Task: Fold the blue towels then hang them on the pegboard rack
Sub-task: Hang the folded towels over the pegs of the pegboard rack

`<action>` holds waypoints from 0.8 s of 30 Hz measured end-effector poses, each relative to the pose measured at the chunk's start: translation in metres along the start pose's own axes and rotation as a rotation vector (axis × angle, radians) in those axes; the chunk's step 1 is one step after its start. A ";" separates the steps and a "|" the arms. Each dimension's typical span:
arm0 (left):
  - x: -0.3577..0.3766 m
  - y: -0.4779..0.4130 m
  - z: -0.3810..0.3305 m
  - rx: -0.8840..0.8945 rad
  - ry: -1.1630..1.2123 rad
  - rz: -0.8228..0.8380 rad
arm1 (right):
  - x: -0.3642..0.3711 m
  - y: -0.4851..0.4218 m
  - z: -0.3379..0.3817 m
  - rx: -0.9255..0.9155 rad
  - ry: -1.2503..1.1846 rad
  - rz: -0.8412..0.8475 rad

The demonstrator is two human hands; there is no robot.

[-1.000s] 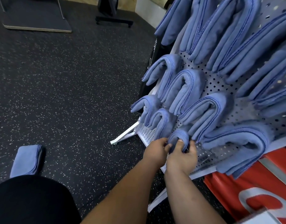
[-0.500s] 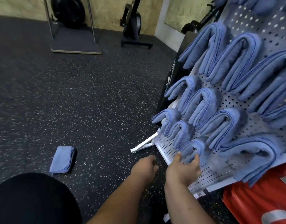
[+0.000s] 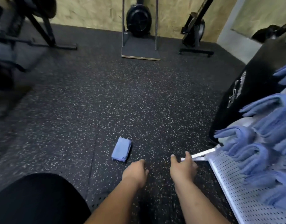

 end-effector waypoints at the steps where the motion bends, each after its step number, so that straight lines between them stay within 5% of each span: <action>1: -0.007 0.001 0.019 -0.041 0.002 -0.017 | 0.017 -0.001 0.008 -0.016 0.037 0.044; 19: -0.032 -0.089 0.162 -0.334 0.111 -0.095 | 0.261 -0.091 0.063 -0.254 0.535 0.490; 24: -0.020 -0.127 0.177 -0.258 0.107 -0.042 | 0.333 -0.117 0.083 -0.394 0.647 0.605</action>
Point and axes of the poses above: each hand's wrist, its own y-axis away from the middle knuckle, its own x-axis out of the palm, z = x × y, the point moved 10 cm from there along -y, towards the middle knuckle, and after that the axes turned 7 degrees about z, right-handed, at the moved point
